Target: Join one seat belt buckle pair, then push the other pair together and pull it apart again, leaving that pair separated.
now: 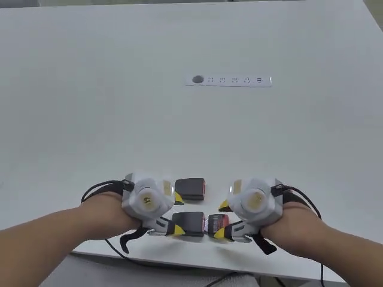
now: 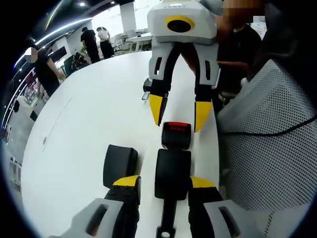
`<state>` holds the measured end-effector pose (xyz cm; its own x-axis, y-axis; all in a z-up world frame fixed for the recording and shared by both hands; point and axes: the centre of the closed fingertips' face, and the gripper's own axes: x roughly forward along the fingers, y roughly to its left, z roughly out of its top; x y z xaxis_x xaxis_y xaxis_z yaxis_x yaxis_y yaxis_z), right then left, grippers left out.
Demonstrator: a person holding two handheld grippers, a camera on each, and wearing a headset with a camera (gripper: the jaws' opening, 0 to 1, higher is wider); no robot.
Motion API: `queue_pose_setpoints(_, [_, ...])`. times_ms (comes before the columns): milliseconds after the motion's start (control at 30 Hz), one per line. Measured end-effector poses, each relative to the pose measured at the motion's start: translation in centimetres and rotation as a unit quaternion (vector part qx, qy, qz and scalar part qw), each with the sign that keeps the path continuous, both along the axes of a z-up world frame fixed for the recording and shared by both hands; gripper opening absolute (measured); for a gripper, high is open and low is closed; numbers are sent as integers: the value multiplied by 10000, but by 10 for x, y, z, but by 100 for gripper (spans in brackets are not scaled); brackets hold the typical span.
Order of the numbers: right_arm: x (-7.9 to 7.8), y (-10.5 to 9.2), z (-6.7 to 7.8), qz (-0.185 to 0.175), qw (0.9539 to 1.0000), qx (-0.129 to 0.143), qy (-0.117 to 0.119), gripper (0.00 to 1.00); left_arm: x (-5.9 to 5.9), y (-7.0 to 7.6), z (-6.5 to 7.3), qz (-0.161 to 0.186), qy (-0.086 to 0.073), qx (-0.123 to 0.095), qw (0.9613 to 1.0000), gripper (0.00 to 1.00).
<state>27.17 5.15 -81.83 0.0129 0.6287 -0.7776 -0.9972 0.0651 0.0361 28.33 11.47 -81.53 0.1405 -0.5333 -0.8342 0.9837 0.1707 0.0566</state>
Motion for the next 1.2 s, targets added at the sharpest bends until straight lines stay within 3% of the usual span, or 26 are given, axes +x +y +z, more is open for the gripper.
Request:
queue_pose_setpoints(267, [12,-20,7,-42,9998,21,-194,34,19,6,3,12,-52,53,10000,40])
queue_pose_setpoints(700, [60,-97,4,-546,9971,-336,-416,35,60,6,-1,46,-101,189,9998,41])
queue_pose_setpoints(800, [67,-110,4,-605,9963,-393,-458,35,63,9,-6,-59,-79,334,9994,41])
queue_pose_setpoints(1000, [80,-134,-3,-737,9947,-538,-483,36,72,16,-17,77,-28,452,9989,42])
queue_pose_setpoints(1200, [79,-150,-15,-693,9939,-732,-444,36,76,16,-22,69,60,486,9988,42])
